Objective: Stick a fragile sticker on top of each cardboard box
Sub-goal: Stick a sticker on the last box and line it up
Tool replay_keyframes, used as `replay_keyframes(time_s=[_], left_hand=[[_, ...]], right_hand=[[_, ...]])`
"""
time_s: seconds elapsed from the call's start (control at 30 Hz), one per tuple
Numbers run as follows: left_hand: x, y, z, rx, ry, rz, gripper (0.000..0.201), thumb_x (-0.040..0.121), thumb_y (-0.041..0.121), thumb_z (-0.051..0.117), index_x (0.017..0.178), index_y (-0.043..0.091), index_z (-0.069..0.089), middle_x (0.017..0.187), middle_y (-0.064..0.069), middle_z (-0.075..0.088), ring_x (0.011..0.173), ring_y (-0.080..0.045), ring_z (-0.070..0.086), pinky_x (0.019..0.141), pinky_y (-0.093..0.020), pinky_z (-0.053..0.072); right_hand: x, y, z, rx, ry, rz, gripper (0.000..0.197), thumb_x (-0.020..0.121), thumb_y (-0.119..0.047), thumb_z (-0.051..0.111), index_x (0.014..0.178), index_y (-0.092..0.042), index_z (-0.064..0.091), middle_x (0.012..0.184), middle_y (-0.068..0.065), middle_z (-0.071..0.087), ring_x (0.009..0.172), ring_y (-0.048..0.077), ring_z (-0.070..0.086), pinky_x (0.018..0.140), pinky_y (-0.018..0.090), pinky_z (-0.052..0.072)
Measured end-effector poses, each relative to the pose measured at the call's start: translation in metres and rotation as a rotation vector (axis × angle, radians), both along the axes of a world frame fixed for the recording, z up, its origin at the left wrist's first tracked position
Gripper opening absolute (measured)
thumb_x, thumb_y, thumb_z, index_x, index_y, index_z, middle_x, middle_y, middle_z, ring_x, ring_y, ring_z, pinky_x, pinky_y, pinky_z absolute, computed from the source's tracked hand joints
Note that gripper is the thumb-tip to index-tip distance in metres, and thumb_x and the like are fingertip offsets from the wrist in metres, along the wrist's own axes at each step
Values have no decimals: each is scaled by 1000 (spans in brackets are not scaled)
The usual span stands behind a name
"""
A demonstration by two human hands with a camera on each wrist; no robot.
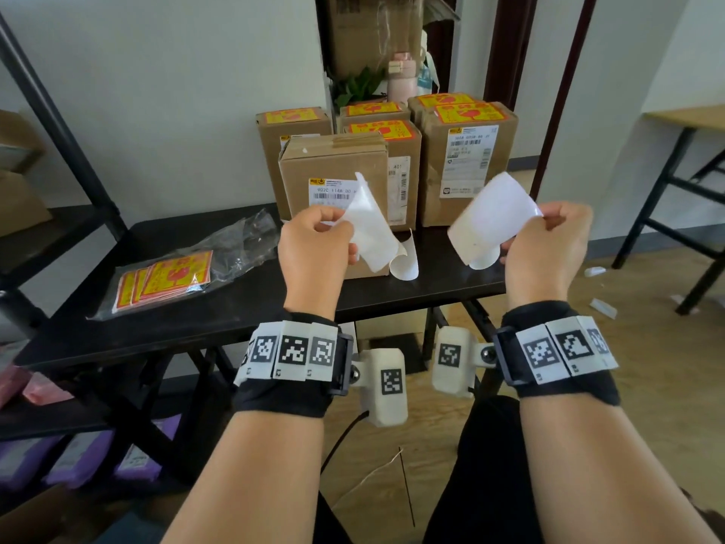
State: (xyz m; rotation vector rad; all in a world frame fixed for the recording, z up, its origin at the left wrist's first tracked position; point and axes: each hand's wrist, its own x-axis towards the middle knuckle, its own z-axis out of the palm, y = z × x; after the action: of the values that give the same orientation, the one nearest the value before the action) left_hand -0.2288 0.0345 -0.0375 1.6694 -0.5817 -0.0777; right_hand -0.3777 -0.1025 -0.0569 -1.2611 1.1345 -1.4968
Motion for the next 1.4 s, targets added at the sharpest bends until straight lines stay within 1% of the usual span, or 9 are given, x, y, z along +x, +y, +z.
replay_keyframes(time_s=[0.23, 0.43, 0.53, 0.7, 0.77, 0.9, 1.03, 1.23, 1.4], left_hand=[[-21, -40, 6, 29, -28, -163, 16, 87, 10, 57, 94, 20, 68, 74, -1, 71, 62, -13, 71, 72, -36, 61], [-25, -92, -1, 102, -40, -175, 14, 85, 7, 56, 91, 15, 64, 75, -5, 71, 61, -14, 71, 68, -36, 61], [-23, -109, -10, 160, -63, -166, 14, 83, 10, 58, 79, 24, 60, 71, 2, 69, 67, -15, 71, 69, -39, 61], [-12, -134, -26, 226, -98, -174, 25, 84, 9, 56, 65, 25, 54, 74, -7, 71, 71, -23, 71, 69, -44, 60], [-11, -138, -28, 239, -107, -203, 5, 86, 17, 60, 82, 18, 61, 87, -9, 71, 79, -24, 71, 74, -42, 60], [-8, -143, -28, 265, -143, -235, 47, 88, 24, 59, 133, 13, 53, 122, -7, 63, 104, -25, 66, 91, -42, 54], [-7, -140, -20, 257, -243, -268, 56, 92, 14, 55, 146, 18, 41, 146, 0, 47, 133, -17, 45, 110, -29, 37], [-10, -127, -10, 237, -353, -339, 32, 89, 13, 59, 119, 25, 64, 118, 8, 63, 100, 0, 57, 72, -6, 37], [-20, -107, -1, 194, -366, -404, 14, 83, 16, 68, 95, 24, 70, 89, 15, 65, 77, 4, 55, 63, -4, 38]], right_hand=[[-6, -11, -5, -5, 49, 43, 19, 95, -9, 42, 106, -24, 47, 111, 0, 57, 102, 22, 63, 76, 37, 60], [-8, -24, -13, -36, 93, 42, 17, 94, -12, 44, 100, -27, 49, 97, -8, 57, 95, 18, 64, 75, 39, 60], [-8, -33, -18, -54, 125, 15, 18, 94, -12, 45, 98, -29, 49, 95, -11, 56, 92, 16, 63, 77, 41, 60], [-5, -48, -23, -72, 184, 18, 19, 95, -13, 46, 96, -32, 48, 93, -14, 54, 92, 14, 63, 77, 42, 59], [-4, -52, -25, -81, 213, 23, 18, 96, -13, 47, 97, -31, 49, 92, -16, 53, 93, 14, 62, 79, 42, 59], [-1, -56, -25, -90, 231, 45, 16, 96, -13, 47, 102, -27, 51, 97, -10, 54, 96, 16, 62, 79, 40, 60], [2, -56, -21, -93, 240, 66, 16, 95, -12, 49, 104, -24, 54, 98, -8, 57, 94, 16, 64, 74, 36, 60], [0, -49, -14, -108, 232, 110, 16, 95, -14, 52, 104, -27, 54, 97, -10, 59, 93, 16, 65, 70, 31, 59], [4, -37, -4, -147, 246, 169, 17, 94, -15, 52, 107, -23, 59, 101, -4, 65, 90, 18, 66, 74, 41, 60]])
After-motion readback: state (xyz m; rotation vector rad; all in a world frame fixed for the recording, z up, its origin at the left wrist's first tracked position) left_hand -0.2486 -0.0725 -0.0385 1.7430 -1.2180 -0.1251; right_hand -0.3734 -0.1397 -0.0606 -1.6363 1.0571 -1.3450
